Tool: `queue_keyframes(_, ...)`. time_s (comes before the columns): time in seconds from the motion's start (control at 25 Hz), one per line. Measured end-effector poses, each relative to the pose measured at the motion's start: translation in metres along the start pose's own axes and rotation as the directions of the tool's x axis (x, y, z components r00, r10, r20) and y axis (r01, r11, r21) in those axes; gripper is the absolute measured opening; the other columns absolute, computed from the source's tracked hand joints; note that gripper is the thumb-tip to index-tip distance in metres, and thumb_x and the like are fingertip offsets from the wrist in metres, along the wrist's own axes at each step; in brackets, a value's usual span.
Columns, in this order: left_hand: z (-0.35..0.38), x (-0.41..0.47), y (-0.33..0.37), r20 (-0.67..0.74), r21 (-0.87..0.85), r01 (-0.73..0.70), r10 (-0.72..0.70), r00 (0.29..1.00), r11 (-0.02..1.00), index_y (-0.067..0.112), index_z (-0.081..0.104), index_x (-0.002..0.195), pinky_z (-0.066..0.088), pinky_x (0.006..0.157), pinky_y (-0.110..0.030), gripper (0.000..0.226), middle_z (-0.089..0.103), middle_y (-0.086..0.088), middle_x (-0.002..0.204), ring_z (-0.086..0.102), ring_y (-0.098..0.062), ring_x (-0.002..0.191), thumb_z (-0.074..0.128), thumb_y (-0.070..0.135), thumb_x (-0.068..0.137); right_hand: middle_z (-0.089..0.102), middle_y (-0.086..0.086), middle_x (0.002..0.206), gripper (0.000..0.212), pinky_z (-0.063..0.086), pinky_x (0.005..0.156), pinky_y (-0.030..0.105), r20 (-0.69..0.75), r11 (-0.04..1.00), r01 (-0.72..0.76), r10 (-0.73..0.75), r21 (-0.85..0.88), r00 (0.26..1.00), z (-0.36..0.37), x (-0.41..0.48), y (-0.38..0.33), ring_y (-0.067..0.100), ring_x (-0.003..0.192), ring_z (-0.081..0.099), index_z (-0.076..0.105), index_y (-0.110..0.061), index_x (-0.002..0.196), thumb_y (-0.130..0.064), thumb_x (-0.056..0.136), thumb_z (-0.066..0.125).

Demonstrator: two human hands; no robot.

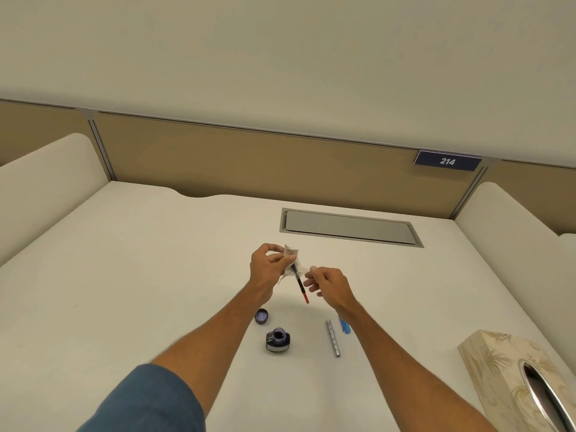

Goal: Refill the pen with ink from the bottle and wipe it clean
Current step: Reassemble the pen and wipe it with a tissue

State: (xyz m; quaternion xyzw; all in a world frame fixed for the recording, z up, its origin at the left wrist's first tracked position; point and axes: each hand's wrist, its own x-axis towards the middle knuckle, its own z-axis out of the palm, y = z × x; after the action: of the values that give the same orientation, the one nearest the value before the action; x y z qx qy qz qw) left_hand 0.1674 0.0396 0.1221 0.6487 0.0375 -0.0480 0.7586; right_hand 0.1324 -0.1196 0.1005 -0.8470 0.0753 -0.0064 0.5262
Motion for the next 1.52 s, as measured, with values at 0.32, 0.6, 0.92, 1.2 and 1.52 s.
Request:
queue_keyframes(0.32, 0.019, -0.004, -0.017, 0.067, 0.080, 0.052, -0.058, 0.996, 0.995, 0.007, 0.055, 0.091, 0.057, 0.082, -0.048, 0.027, 0.072, -0.023, 0.091, 0.069, -0.032, 0.082, 0.078, 0.006, 0.077, 0.069, 0.007, 0.080, 0.010, 0.050, 0.067, 0.020, -0.108, 0.957, -0.087, 0.059, -0.278, 0.992, -0.015, -0.021, 0.040, 0.014, 0.070, 0.060, 0.071, -0.004, 0.091, -0.008, 0.082, 0.068)
queue_keyframes(0.6, 0.027, -0.007, -0.021, 0.113, 0.085, 0.088, -0.097, 0.989, 0.993, 0.008, 0.055, 0.091, 0.056, 0.086, -0.052, 0.027, 0.071, -0.023, 0.093, 0.069, -0.035, 0.086, 0.078, 0.005, 0.077, 0.061, 0.002, 0.076, 0.017, 0.046, 0.069, 0.025, -0.099, 0.907, -0.170, 0.142, -0.385, 0.985, -0.012, -0.044, 0.062, 0.017, 0.071, 0.056, 0.069, -0.006, 0.087, -0.006, 0.072, 0.077)
queue_keyframes(0.92, 0.022, -0.009, -0.021, 0.117, 0.103, 0.098, -0.110, 0.987, 0.990, 0.009, 0.055, 0.089, 0.056, 0.087, -0.052, 0.027, 0.071, -0.023, 0.092, 0.069, -0.039, 0.090, 0.079, 0.005, 0.076, 0.060, 0.004, 0.105, 0.020, 0.040, 0.070, 0.027, -0.104, 0.784, -0.273, 0.260, -0.558, 0.960, -0.002, -0.055, 0.060, 0.025, 0.093, 0.060, 0.059, -0.019, 0.089, -0.011, 0.074, 0.070)
queue_keyframes(1.2, 0.016, -0.007, -0.019, 0.099, 0.101, 0.100, -0.110, 0.989, 0.990, 0.008, 0.056, 0.089, 0.056, 0.085, -0.050, 0.026, 0.071, -0.017, 0.084, 0.068, -0.030, 0.080, 0.078, 0.004, 0.076, 0.056, 0.006, 0.111, 0.016, 0.046, 0.084, 0.032, -0.118, 0.710, -0.290, 0.282, -0.642, 0.952, 0.002, -0.053, 0.056, 0.028, 0.099, 0.061, 0.057, -0.019, 0.097, -0.016, 0.082, 0.061)
queue_keyframes(1.52, -0.007, 0.012, 0.000, 0.014, 0.083, 0.049, -0.050, 0.999, 0.995, 0.007, 0.056, 0.089, 0.057, 0.081, -0.044, 0.026, 0.071, -0.023, 0.093, 0.069, -0.032, 0.084, 0.079, 0.005, 0.076, 0.071, 0.004, 0.076, 0.018, 0.048, 0.066, 0.022, -0.114, 0.943, -0.210, 0.186, -0.258, 0.976, 0.006, -0.040, 0.045, 0.015, 0.071, 0.065, 0.073, -0.011, 0.087, -0.004, 0.074, 0.063)
